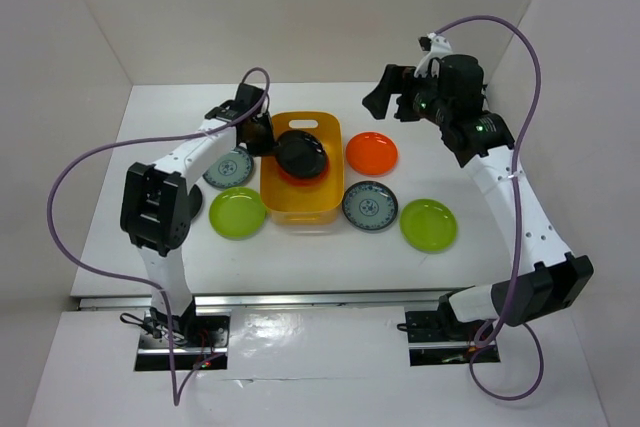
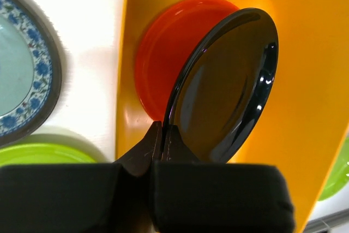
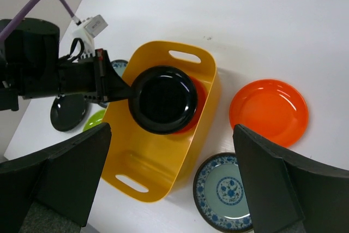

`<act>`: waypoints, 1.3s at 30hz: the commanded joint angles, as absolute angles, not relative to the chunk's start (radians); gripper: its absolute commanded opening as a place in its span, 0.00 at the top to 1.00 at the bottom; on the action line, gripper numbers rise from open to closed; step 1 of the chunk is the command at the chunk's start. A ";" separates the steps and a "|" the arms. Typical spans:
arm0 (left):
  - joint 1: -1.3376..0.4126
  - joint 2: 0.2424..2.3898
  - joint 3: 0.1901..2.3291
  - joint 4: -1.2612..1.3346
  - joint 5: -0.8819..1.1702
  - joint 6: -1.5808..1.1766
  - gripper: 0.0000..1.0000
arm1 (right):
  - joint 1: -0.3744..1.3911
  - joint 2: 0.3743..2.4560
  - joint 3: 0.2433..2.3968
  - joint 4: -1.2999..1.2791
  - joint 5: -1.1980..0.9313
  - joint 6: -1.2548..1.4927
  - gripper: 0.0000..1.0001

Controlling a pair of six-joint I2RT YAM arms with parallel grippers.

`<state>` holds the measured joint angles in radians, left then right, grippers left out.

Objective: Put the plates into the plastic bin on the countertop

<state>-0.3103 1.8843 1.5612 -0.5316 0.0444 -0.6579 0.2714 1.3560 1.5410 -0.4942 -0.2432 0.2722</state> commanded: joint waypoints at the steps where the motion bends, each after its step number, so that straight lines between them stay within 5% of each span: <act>1: -0.331 1.934 1.646 -0.525 0.025 -0.646 1.00 | 0.259 1.321 1.519 -0.477 -0.262 0.281 0.00; 4: -0.340 1.993 1.707 -0.546 0.015 -0.646 0.98 | 0.259 1.321 1.508 -0.477 -0.273 0.281 0.00; 8: -0.341 2.042 1.775 -0.594 -0.009 -0.646 0.68 | 0.259 1.312 1.489 -0.468 -0.262 0.281 0.00; 14: -0.341 2.022 1.775 -0.604 -0.023 -0.646 0.49 | 0.223 1.302 1.418 -0.445 -0.253 0.290 0.00; 15: -0.341 2.010 1.775 -0.604 -0.023 -0.646 0.34 | 0.222 1.302 1.408 -0.436 -0.253 0.290 0.00; 16: -0.341 1.991 1.775 -0.604 -0.014 -0.646 0.01 | 0.213 1.302 1.398 -0.436 -0.253 0.299 0.00; 25: -0.390 1.873 1.913 -0.715 0.074 -0.646 0.00 | 0.061 1.446 1.157 -0.263 -0.339 0.313 0.00; 33: -0.405 1.770 2.045 -0.785 0.109 -0.607 0.00 | 0.029 1.685 1.150 -0.179 -0.339 0.304 0.00; 39: -0.203 1.684 1.950 -0.775 0.381 -0.664 0.00 | 0.018 1.811 1.209 -0.144 -0.307 0.340 0.07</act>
<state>-0.3336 1.7172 1.9987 -0.7612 0.1932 -0.6353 0.0319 1.7870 1.1511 -0.2260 -0.3252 0.3210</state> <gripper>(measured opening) 0.997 0.939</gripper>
